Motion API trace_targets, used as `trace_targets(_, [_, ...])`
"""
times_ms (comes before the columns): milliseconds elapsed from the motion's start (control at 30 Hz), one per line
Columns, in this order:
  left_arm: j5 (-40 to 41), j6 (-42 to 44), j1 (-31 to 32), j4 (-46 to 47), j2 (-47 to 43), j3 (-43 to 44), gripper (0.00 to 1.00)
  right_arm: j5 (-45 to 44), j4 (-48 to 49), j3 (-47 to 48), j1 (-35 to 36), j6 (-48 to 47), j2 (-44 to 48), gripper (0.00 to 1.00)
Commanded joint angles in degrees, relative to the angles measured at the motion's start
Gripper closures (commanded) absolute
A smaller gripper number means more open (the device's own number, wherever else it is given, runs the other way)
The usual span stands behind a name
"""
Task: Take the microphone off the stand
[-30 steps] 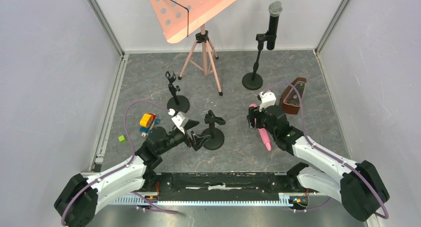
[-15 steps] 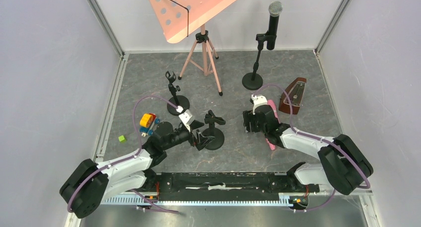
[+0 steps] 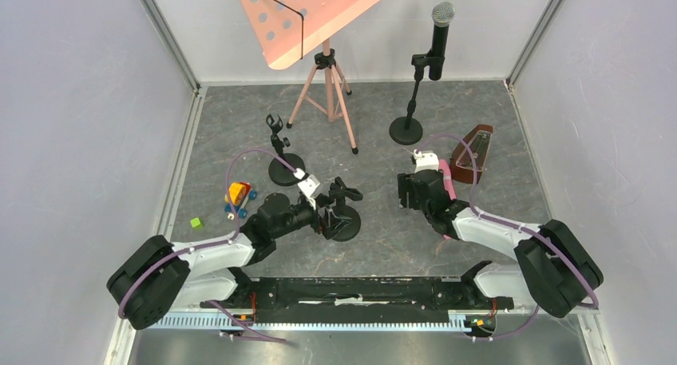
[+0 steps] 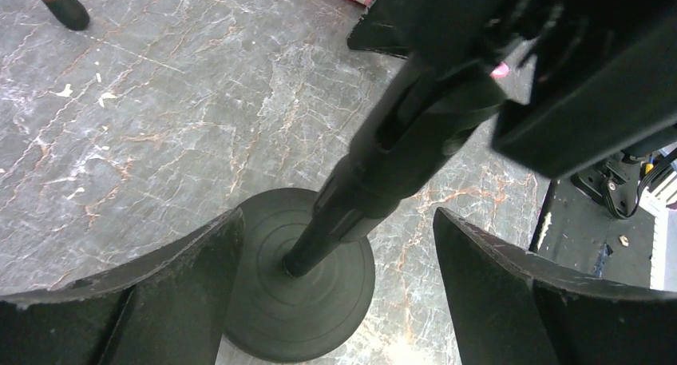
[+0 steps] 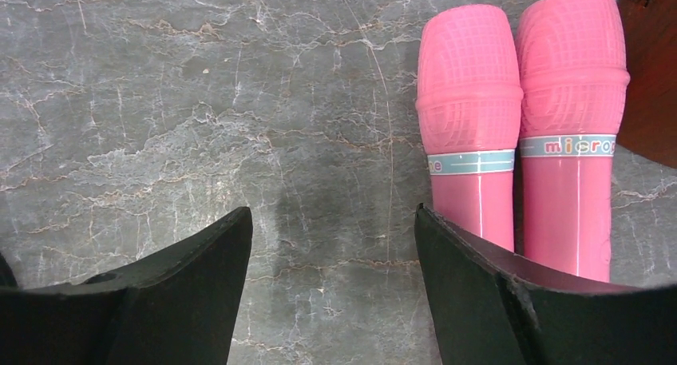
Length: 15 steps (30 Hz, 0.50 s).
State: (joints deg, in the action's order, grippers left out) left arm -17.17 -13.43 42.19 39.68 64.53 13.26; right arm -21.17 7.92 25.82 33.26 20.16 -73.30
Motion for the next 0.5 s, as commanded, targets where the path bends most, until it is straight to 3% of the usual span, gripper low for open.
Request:
trace_targets(0, [8.37,2.93,4.43,5.66,2.21,2.24,0.08,-0.55,2.27,-0.78,-0.16,0.41,1.86,0.20])
trace_targets(133, [16.22,4.39,7.42,5.94,5.77,3.91,0.15,0.54,2.27,-0.77,-0.13,-0.28,1.98,0.20])
trace_targets(267, [25.17,2.70,7.63,7.06,7.61,4.15,0.34,0.86,1.73,-0.53,-0.12,-0.92,2.36,0.20])
trace_targets(467, [37.93,5.14,7.64,7.58,9.35,3.91,0.50,1.34,1.72,-0.58,-0.10,-1.37,2.85,0.20])
